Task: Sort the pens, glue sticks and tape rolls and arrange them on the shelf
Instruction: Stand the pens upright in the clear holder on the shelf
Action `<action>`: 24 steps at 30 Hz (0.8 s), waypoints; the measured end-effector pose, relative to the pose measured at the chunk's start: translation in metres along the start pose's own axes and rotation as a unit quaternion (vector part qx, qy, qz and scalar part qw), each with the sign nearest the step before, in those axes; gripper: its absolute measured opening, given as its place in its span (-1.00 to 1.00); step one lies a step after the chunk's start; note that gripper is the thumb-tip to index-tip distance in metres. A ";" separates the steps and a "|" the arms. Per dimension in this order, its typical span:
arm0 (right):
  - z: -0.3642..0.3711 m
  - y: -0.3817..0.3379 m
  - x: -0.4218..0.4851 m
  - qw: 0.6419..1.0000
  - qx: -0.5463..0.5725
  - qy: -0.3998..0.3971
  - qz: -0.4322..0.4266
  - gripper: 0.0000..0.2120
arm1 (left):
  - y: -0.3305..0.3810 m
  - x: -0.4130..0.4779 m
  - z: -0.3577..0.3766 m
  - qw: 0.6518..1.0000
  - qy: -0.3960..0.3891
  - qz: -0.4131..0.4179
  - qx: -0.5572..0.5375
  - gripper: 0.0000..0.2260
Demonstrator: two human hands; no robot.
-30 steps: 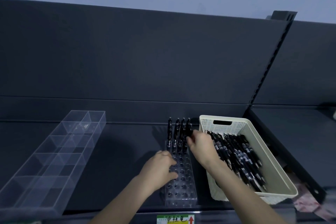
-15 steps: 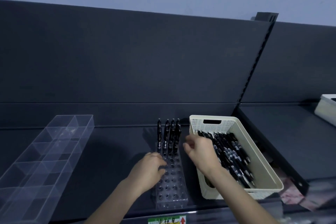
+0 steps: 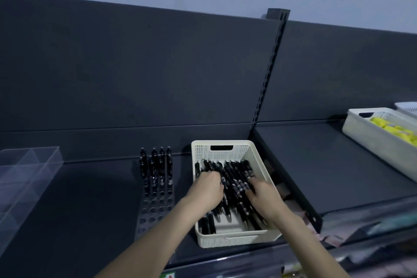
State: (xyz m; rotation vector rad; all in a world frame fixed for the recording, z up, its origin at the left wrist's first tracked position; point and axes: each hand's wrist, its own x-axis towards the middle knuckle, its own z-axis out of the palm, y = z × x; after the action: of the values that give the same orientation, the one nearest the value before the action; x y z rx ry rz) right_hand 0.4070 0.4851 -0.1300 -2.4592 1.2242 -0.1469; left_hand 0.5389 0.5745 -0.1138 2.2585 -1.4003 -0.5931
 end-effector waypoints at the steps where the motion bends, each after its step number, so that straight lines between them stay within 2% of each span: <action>1: 0.001 -0.001 0.004 1.000 -0.009 -0.012 -0.001 -0.78 | 0.006 0.007 0.004 0.998 -0.022 -0.029 0.047 -0.81; 4: 0.008 -0.004 0.017 0.998 -0.033 -0.054 -0.004 -0.78 | 0.012 0.030 0.018 0.986 -0.043 -0.086 0.135 -0.70; 8: 0.017 -0.015 0.028 0.991 -0.104 -0.080 -0.010 -0.64 | 0.007 0.049 0.030 0.976 -0.032 -0.142 0.164 -0.60; 11: 0.021 -0.021 0.033 0.989 -0.127 -0.077 -0.001 -0.58 | 0.004 0.054 0.034 0.981 -0.001 -0.145 0.129 -0.68; 16: 0.021 -0.015 0.036 0.994 -0.046 -0.086 0.047 -0.58 | 0.006 0.055 0.035 0.985 0.047 -0.159 0.041 -0.73; 22: 0.023 -0.015 0.036 0.992 -0.042 -0.107 0.046 -0.61 | 0.012 0.053 0.029 0.988 0.011 -0.152 -0.003 -0.90; 24: 0.022 -0.015 0.036 0.994 -0.028 -0.092 0.043 -0.67 | 0.013 0.048 0.025 0.989 0.025 -0.144 -0.037 -0.85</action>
State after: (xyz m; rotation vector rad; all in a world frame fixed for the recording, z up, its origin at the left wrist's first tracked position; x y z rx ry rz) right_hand 0.4456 0.4717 -0.1474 -2.3997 1.2660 0.1357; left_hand 0.5350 0.5224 -0.1341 2.4159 -1.0165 -0.6620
